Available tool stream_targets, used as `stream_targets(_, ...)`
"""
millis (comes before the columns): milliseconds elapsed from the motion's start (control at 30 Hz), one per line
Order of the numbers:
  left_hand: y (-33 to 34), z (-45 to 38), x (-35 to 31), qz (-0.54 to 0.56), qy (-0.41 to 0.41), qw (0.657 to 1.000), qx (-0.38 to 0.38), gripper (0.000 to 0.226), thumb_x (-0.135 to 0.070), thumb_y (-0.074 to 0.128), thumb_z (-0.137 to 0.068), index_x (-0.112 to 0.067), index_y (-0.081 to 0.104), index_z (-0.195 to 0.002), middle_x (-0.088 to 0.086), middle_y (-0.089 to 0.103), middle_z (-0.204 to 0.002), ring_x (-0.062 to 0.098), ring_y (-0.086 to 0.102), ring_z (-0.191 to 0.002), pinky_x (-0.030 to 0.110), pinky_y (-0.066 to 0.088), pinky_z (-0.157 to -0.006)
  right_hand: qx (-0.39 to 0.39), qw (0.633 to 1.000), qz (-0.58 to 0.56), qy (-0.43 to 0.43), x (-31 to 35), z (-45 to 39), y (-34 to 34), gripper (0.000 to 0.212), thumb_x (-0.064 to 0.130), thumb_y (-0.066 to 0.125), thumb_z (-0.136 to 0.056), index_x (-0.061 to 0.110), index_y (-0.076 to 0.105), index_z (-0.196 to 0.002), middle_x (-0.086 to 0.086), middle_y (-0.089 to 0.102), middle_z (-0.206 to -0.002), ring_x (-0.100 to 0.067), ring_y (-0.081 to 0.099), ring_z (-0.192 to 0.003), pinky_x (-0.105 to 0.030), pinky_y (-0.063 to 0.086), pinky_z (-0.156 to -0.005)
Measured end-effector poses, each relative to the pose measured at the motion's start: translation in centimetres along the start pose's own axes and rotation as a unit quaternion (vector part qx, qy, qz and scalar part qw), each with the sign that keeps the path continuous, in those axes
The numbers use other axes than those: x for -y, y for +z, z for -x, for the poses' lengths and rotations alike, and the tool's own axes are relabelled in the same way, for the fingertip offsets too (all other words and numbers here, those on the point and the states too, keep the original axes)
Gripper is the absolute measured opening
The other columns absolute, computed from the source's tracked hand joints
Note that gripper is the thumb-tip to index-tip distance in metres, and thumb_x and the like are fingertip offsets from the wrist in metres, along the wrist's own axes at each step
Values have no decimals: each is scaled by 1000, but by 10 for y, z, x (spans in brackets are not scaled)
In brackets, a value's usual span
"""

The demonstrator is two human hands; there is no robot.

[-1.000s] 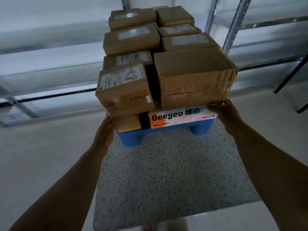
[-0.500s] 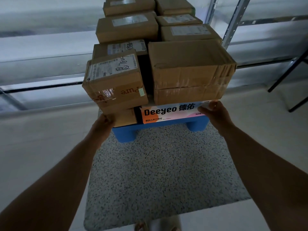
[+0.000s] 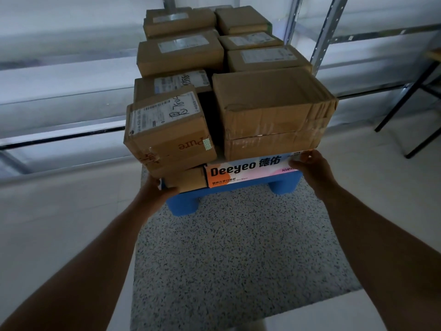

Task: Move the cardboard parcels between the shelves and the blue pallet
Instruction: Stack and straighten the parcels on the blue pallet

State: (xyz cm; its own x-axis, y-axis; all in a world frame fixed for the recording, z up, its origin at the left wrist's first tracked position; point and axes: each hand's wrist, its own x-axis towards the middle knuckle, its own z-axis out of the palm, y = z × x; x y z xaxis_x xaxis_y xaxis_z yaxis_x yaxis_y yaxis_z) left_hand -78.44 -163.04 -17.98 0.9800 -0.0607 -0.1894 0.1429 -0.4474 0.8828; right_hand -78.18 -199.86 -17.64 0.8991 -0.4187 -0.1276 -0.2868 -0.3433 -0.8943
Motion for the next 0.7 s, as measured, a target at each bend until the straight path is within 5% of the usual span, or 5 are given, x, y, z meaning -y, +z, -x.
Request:
stream_targets(200,-5,-8,5,-49,-12,999,-10,60,-30,63,-87,-23,35,-139,6,51,-136,24,51,-116,35,41,-92,-4,1000,13,7,-1,1,1,34,18,67,-85,11,52,-115,-5,59,-106,-23,57,-97,-39,49,-88)
stream_targets(467,-9,-4,2,-31,-12,999,20,55,-15,62,-88,-23,36,-136,3,57,-126,21,57,-109,31,41,-83,-10,1000,15,9,-2,2,3,35,16,65,-87,6,53,-118,-13,60,-116,-24,55,-98,-36,45,-83)
stream_targets(567,-15,4,-1,42,-11,999,11,69,6,51,-85,-27,29,-142,-5,46,-132,17,50,-111,28,42,-82,-19,1000,7,16,3,4,-2,36,5,59,-86,5,53,-121,-14,60,-119,-23,54,-96,-30,43,-76)
stream_targets(700,-34,20,-9,303,-32,938,-167,45,-20,34,-101,-19,28,-146,8,40,-146,23,44,-128,37,36,-103,-110,977,-181,34,19,11,-22,36,14,46,-96,9,52,-131,-12,58,-128,-21,54,-113,-33,46,-95)
